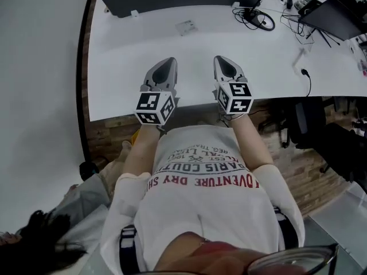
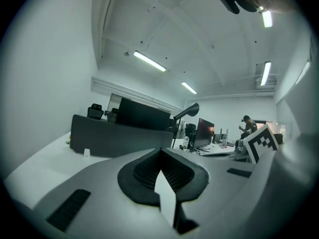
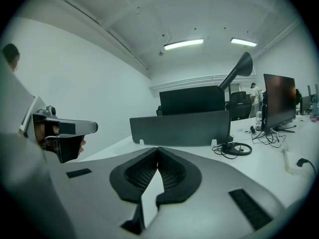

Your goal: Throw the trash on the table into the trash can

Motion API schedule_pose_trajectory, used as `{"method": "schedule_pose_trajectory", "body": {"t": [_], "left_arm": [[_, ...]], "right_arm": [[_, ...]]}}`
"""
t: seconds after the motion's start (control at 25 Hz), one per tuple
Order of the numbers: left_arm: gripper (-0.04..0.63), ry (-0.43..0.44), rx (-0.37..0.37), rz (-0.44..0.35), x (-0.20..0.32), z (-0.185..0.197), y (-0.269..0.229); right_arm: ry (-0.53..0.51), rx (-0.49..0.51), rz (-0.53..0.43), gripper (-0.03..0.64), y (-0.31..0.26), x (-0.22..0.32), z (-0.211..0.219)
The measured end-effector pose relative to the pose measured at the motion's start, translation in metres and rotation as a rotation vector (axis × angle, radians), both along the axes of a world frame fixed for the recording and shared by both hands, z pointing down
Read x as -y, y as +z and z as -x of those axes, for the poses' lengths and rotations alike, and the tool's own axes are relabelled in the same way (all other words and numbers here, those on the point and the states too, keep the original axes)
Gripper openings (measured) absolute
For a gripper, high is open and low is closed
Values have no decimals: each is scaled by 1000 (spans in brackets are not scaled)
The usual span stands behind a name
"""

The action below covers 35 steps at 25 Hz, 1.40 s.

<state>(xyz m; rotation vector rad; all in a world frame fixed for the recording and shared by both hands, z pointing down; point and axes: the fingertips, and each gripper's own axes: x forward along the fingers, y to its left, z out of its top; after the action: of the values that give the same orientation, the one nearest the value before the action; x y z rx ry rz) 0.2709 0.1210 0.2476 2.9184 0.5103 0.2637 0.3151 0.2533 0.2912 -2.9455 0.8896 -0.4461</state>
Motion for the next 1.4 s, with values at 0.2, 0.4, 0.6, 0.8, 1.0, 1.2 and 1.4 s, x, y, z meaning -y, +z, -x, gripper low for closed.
{"method": "schedule_pose_trajectory", "body": {"t": [0.2, 0.4, 0.6, 0.8, 1.0, 1.2, 1.4], "left_arm": [[23, 32, 1, -16, -3, 3, 5], [23, 25, 20, 6, 0, -8, 5], [23, -10, 40, 30, 25, -5, 8], [23, -37, 66, 33, 48, -16, 27], [23, -75, 89, 44, 66, -57, 42], [23, -100, 150, 57, 76, -105, 65], [22, -105, 195, 68, 81, -166, 95]], "right_arm": [[22, -5, -7, 26, 1, 4, 1], [13, 3, -9, 26, -3, 9, -14], [-13, 18, 13, 26, -2, 31, -14], [-23, 47, 50, 28, 15, 48, -34], [-69, 117, 97, 28, 40, 67, -85], [-102, 202, 123, 29, 74, 85, -148], [-142, 306, 148, 163, 124, 104, -213]]}}
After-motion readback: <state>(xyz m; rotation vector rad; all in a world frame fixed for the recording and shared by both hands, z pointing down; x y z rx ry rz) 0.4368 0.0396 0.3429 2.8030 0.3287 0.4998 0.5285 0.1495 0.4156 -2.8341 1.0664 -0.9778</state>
